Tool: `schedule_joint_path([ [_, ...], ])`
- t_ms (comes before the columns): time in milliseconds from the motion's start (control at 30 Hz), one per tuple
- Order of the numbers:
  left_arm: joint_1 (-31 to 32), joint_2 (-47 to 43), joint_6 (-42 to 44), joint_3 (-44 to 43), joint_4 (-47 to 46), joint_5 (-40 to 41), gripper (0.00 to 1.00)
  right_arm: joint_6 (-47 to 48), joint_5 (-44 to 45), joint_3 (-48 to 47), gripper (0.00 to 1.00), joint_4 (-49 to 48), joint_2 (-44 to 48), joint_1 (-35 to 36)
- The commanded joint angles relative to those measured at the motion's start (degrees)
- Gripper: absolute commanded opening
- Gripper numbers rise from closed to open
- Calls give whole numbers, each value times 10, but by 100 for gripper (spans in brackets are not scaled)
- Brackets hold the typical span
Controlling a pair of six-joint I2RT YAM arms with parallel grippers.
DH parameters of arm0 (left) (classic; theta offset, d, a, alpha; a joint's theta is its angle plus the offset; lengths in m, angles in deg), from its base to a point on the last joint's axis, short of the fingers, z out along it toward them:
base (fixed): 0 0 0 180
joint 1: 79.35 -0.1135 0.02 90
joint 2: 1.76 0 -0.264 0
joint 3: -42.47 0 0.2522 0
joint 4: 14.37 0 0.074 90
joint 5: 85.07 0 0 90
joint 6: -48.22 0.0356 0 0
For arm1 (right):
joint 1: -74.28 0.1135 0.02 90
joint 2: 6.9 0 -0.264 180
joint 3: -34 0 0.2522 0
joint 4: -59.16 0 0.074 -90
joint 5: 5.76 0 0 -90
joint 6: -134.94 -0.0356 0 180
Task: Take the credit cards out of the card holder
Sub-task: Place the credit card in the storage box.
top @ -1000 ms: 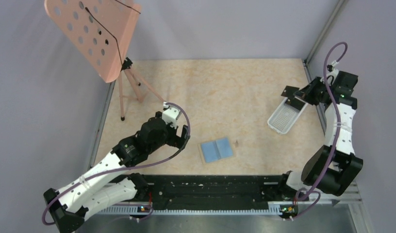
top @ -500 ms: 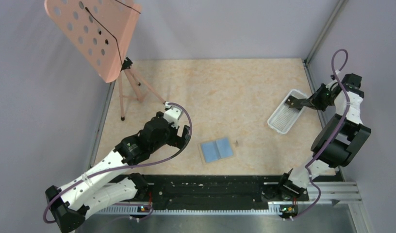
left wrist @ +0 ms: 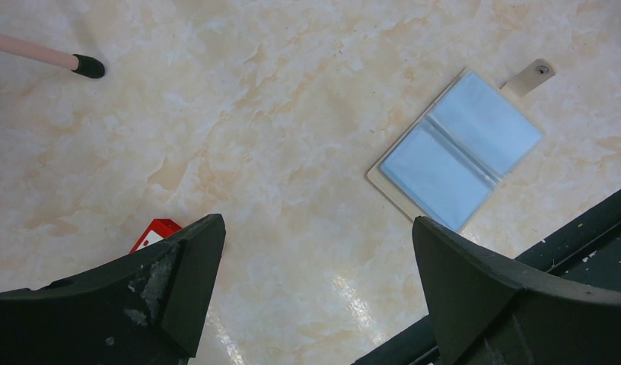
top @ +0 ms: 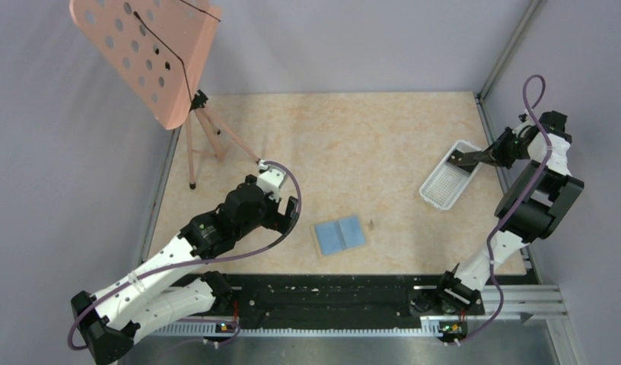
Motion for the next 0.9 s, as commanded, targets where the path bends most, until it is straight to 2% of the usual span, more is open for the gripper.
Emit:
schedule_joint_path([
  [0,-2,-12,7,1,-16,-3,99,3,-16,-39,0,5,-24,-11],
  [867,-2,-5,8,3,-15,-6,98,-21,-58,-83,0,-10,-107,-12],
])
